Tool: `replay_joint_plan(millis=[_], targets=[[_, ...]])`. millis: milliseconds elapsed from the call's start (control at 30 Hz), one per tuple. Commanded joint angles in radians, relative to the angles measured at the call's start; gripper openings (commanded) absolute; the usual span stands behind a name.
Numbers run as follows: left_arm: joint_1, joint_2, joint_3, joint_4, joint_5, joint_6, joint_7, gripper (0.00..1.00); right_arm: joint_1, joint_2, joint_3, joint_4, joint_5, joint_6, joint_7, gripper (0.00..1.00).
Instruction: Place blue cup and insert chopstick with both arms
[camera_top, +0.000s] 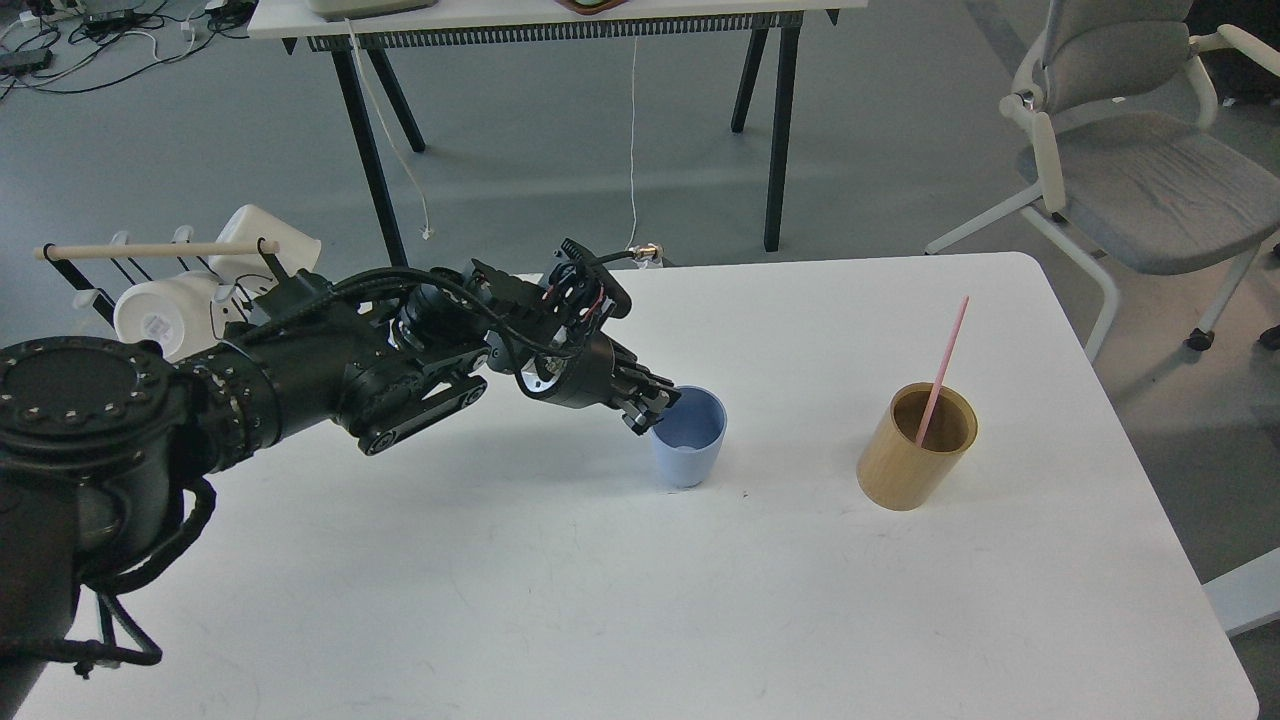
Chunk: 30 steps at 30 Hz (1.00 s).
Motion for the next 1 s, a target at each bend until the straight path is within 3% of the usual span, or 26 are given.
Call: replay_joint_plan(millis=[0, 67, 200, 400, 567, 733, 767, 867, 967], targets=[[-0.002, 0.007, -0.004, 0.000, -0.004, -0.005, 0.000, 0.20, 0.000, -0.001, 0.000, 0.000, 0.000, 0.000, 0.000, 1.00], [-0.002, 0.011, -0.014, 0.000, -0.015, -0.010, 0.000, 0.31, 0.000, -0.001, 0.000, 0.001, -0.001, 0.000, 0.000, 1.00], [0.000, 0.044, -0.115, 0.002, -0.151, -0.031, 0.000, 0.63, 0.003, -0.007, -0.021, 0.020, -0.058, 0.000, 0.000, 1.00], [0.001, 0.159, -0.252, 0.000, -0.574, -0.136, 0.000, 0.89, 0.145, -0.011, -0.038, 0.034, -0.391, 0.000, 0.000, 1.00], [0.041, 0.260, -0.385, -0.052, -0.999, -0.171, 0.000, 0.91, 0.208, -0.052, -0.040, 0.193, -0.541, 0.000, 0.000, 1.00], [0.148, 0.418, -0.505, -0.168, -1.231, -0.203, 0.000, 0.92, 0.208, -0.190, -0.043, 0.571, -0.822, 0.000, 0.000, 1.00], [0.183, 0.453, -0.549, -0.194, -1.271, -0.203, 0.000, 0.92, 0.198, -0.214, -0.051, 0.651, -0.884, -0.043, 0.000, 1.00], [0.291, 0.507, -0.697, -0.219, -1.355, -0.203, 0.000, 0.92, 0.115, -0.273, -0.069, 0.812, -1.023, -0.331, 0.000, 1.00], [0.378, 0.528, -0.800, -0.219, -1.369, -0.203, 0.000, 0.93, 0.025, -0.274, -0.104, 0.870, -1.153, -0.600, 0.000, 0.99]])
